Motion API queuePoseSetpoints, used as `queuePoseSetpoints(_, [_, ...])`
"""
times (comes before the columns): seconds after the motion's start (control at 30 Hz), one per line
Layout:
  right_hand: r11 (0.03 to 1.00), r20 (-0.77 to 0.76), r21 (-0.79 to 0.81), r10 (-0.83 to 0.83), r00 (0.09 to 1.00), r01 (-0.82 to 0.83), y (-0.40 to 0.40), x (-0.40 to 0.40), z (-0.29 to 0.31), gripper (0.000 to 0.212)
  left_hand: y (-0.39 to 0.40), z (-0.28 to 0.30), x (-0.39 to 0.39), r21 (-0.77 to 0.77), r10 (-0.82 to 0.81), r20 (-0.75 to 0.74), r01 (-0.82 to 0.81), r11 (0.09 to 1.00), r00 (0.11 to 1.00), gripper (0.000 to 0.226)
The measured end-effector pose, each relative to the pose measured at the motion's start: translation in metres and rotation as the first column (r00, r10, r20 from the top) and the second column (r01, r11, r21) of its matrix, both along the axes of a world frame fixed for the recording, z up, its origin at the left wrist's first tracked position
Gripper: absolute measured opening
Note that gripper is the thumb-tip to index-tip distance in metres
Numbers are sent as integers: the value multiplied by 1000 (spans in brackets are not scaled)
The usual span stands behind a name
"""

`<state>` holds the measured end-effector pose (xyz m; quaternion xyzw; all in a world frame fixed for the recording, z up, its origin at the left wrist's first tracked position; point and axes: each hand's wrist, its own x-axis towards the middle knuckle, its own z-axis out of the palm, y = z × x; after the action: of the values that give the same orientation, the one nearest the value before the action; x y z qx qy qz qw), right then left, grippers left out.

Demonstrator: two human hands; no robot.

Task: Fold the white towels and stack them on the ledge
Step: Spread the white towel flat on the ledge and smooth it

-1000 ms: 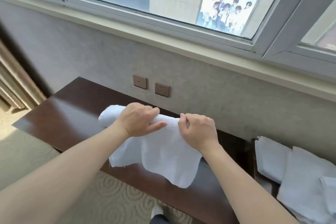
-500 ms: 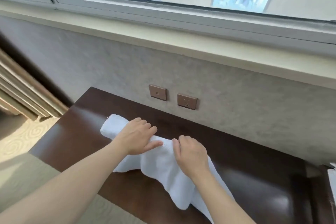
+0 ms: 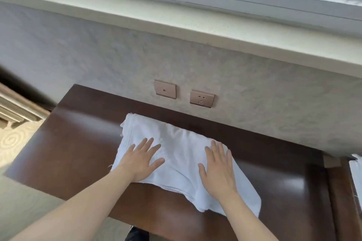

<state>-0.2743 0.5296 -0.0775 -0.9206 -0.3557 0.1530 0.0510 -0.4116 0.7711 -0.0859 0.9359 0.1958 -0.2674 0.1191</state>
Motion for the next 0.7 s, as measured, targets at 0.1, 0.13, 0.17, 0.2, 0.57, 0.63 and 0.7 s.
queuePoseSetpoints(0.1, [1000, 28, 11, -16, 999, 15, 4, -20, -5, 61, 9, -11, -3, -36, -33, 12, 34, 999, 999, 75])
queuePoseSetpoints(0.13, [999, 18, 31, -21, 1000, 21, 7, -30, -9, 61, 12, -15, -4, -41, -55, 11, 56, 998, 998, 75])
queuePoseSetpoints(0.17, [998, 2, 50, -24, 1000, 24, 10, -39, -13, 61, 16, -20, -4, -42, -76, 9, 76, 996, 997, 74])
queuePoseSetpoints(0.2, [998, -17, 62, -22, 1000, 23, 14, -49, -18, 61, 19, -26, -5, -41, -91, 12, 92, 995, 996, 75])
queuePoseSetpoints(0.57, [989, -44, 50, -139, 989, 141, 90, -121, -81, 68, 62, -99, -50, 90, -421, 37, 416, 905, 906, 103])
queuePoseSetpoints(0.63, [989, -32, 103, -99, 995, 102, 94, -134, -86, 68, 64, -101, -53, 119, -462, 33, 456, 882, 886, 103])
queuePoseSetpoints(0.7, [990, -68, 115, -77, 995, 84, 96, -144, -91, 68, 66, -101, -55, 150, -479, 42, 469, 871, 877, 101])
